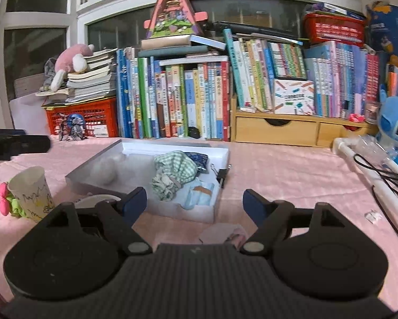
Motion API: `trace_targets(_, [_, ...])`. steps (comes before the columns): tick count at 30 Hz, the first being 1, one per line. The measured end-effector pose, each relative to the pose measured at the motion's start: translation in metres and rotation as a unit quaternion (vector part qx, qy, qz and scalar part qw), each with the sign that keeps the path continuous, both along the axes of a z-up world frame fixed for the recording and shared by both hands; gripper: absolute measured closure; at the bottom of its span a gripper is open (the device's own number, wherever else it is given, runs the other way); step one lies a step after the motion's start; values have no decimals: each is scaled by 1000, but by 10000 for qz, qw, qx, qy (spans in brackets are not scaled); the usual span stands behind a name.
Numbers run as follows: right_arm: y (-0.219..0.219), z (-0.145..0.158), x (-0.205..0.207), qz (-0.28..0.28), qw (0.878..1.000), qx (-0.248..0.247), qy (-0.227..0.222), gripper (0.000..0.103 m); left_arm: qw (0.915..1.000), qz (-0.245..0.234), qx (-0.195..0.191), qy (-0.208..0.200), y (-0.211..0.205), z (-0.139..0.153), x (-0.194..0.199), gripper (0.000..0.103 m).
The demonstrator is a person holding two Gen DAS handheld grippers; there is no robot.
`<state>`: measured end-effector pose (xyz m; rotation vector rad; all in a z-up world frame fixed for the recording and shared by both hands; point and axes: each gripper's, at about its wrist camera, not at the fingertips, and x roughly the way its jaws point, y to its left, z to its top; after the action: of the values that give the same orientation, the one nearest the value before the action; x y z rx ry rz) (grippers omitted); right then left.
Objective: Organize soft objects
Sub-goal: 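Move both open tools away from the tray toward the remaining table objects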
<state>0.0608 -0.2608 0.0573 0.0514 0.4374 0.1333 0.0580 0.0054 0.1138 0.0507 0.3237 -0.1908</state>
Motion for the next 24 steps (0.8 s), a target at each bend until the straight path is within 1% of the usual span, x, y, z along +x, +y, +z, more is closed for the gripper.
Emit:
trace_targets(3, [-6, -5, -3, -140, 9999, 57, 6, 16, 9994, -5, -27, -331, -2, -9, -20, 10])
trace_targets(6, [-11, -10, -3, -235, 9997, 83, 51, 16, 9981, 66, 135, -598, -5, -20, -35, 10])
trace_targets(9, [-14, -15, -3, -272, 9996, 77, 93, 16, 9977, 139, 206, -628, -8, -30, -44, 10])
trace_targets(12, [-15, -19, -4, -298, 9995, 38, 119, 16, 9984, 181, 97, -518, -6, -40, -51, 11])
trace_targets(14, [-17, -21, -3, -314, 9994, 31, 137, 16, 9989, 195, -2, -429, -2, -46, -53, 20])
trace_targets(15, [-17, -22, -3, -327, 9994, 33, 147, 16, 9990, 200, -46, -390, -2, -47, -55, 31])
trace_targets(16, [-18, -24, -2, -341, 9993, 37, 158, 16, 9991, 209, -93, -356, -1, -49, -56, 38])
trace_targets(18, [-19, -26, -1, -362, 9992, 54, 179, 16, 9991, 229, -133, -340, -1, -53, -60, 45])
trace_targets(19, [-19, -26, -1, -366, 9991, 65, 193, 16, 9991, 236, -134, -335, -2, -55, -62, 50])
trace_targets(22, [-19, -29, 1, -376, 9990, 75, 227, 16, 9995, 231, -26, -230, -7, -64, -61, 57])
trace_targets(23, [-19, -30, 2, -379, 9990, 74, 236, 16, 9996, 248, -5, -139, -9, -67, -59, 61])
trace_targets(24, [-19, -31, 2, -384, 9989, 74, 248, 16, 9996, 271, -16, -35, -10, -71, -55, 62])
